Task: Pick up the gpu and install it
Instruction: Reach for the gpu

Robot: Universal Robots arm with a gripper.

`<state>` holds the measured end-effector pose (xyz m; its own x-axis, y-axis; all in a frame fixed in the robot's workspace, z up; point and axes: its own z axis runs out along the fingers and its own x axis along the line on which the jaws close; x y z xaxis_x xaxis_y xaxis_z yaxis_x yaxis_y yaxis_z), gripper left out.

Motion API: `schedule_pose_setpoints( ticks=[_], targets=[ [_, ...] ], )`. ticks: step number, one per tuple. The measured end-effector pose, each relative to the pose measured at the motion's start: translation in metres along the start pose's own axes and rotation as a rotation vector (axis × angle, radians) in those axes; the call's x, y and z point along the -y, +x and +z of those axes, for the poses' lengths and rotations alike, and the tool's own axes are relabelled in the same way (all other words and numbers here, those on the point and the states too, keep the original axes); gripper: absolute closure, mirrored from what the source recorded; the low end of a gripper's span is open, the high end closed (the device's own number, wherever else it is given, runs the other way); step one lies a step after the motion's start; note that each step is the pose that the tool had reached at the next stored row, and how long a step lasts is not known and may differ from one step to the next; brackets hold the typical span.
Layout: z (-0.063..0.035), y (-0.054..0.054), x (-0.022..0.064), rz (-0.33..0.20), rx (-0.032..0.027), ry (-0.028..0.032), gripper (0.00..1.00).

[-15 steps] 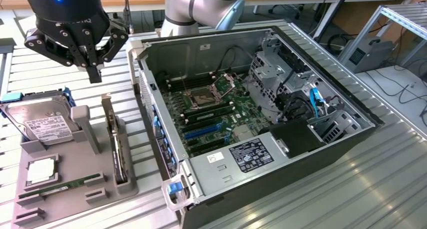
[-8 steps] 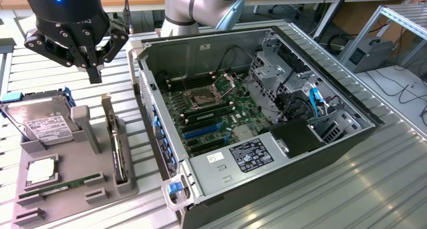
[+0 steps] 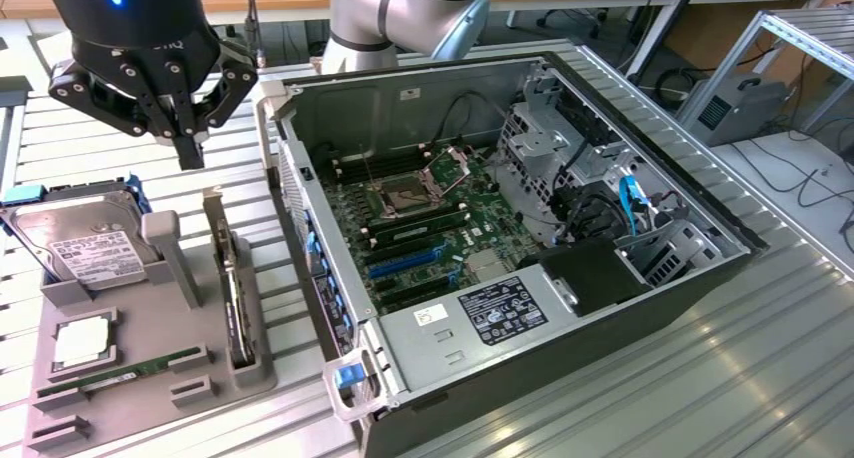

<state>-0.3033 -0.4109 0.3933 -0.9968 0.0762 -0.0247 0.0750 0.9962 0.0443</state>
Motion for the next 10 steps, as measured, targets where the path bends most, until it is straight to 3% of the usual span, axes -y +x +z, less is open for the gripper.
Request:
schedule_pose_setpoints(
  ticks=[3, 10],
  targets=[
    [0.0003, -0.0005, 0.0073, 0.0, 0.0001, 0.0, 0.89],
    [0.0003, -0.0007, 0.0091, 0.0, 0.0001, 0.0, 0.89]
  ],
)
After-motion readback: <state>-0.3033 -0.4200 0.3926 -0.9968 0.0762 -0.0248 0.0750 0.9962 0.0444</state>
